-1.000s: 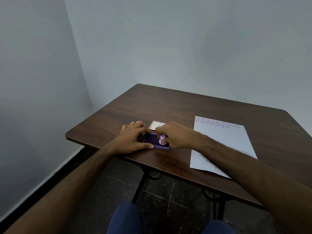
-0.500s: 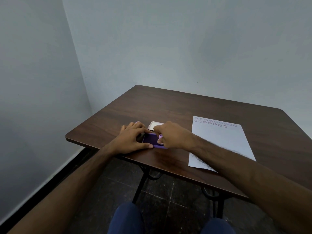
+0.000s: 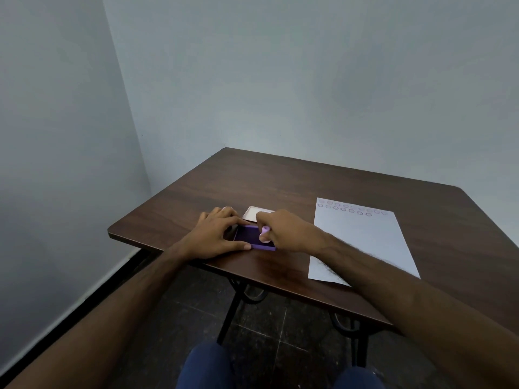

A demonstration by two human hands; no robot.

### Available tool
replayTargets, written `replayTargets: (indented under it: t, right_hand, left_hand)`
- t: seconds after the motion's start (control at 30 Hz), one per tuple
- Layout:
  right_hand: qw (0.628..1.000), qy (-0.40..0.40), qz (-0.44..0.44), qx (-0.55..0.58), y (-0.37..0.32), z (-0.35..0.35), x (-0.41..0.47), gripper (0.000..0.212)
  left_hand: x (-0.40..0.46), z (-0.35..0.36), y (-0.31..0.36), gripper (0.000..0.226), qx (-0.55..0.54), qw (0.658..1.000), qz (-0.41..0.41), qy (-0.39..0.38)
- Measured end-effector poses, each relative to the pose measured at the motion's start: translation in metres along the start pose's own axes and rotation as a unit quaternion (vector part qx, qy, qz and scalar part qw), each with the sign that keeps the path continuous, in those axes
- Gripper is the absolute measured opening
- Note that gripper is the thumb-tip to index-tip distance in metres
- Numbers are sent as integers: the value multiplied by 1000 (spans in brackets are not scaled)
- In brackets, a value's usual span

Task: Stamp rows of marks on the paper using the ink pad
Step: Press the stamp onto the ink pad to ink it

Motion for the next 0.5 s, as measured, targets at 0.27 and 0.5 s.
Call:
replayTargets:
  t: [0.27,0.5]
  right_hand:
    - [859,300,115,398,114,-21,-78,35]
    - [808,341,164,451,172,-8,-127,31]
  left_hand:
    - [1,-12,16,70,45,998,0,39]
    - [47,-5,118,38,69,982,152,83]
Point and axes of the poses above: each hand's wrist, its own x-axis towards the middle knuckle, its own z-axis out of the palm, y = z × x, the point moved 5 cm from there along x, towards the middle knuckle, and after that the axes turned 12 degrees about -y, right-handed, at the moved point
